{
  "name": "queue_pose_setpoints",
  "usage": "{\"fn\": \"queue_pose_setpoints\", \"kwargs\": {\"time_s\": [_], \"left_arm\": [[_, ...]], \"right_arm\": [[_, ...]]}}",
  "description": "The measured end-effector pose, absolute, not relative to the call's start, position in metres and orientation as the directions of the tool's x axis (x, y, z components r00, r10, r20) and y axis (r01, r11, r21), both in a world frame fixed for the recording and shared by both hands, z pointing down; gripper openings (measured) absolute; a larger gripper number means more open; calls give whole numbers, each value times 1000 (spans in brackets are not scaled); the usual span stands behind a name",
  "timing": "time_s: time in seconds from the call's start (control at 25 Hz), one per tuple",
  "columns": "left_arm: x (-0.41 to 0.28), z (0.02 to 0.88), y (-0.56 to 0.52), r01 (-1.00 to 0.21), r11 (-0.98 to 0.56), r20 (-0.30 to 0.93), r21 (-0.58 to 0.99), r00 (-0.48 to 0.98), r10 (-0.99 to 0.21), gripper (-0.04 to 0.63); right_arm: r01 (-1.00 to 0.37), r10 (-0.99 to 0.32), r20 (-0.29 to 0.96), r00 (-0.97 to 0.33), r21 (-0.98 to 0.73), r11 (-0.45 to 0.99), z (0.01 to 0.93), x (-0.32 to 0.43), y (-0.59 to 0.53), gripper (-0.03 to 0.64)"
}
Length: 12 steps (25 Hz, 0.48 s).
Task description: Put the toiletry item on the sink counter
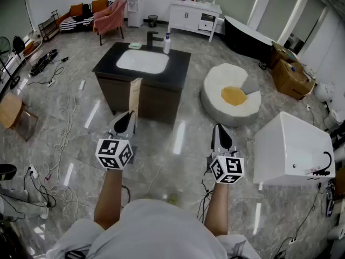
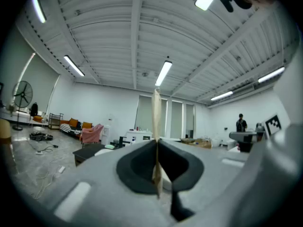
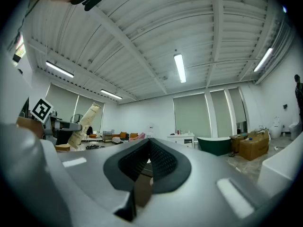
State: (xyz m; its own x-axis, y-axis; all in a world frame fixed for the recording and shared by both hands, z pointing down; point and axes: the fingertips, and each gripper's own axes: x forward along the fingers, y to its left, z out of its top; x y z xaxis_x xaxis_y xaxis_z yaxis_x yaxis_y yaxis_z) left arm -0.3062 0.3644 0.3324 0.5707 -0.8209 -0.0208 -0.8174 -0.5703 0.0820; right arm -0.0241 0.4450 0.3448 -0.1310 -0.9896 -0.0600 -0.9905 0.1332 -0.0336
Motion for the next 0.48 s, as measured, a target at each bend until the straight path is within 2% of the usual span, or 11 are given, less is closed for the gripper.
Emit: {"fn": "queue_pose_setpoints", "kwargs": {"time_s": [0.48], "left_arm": [[-298,333,362,-814,-575,-15,80,576,-817,0]], "right_arm": [[-989,-988,-59,-146,-23,148,346,-21,440,3]]}}
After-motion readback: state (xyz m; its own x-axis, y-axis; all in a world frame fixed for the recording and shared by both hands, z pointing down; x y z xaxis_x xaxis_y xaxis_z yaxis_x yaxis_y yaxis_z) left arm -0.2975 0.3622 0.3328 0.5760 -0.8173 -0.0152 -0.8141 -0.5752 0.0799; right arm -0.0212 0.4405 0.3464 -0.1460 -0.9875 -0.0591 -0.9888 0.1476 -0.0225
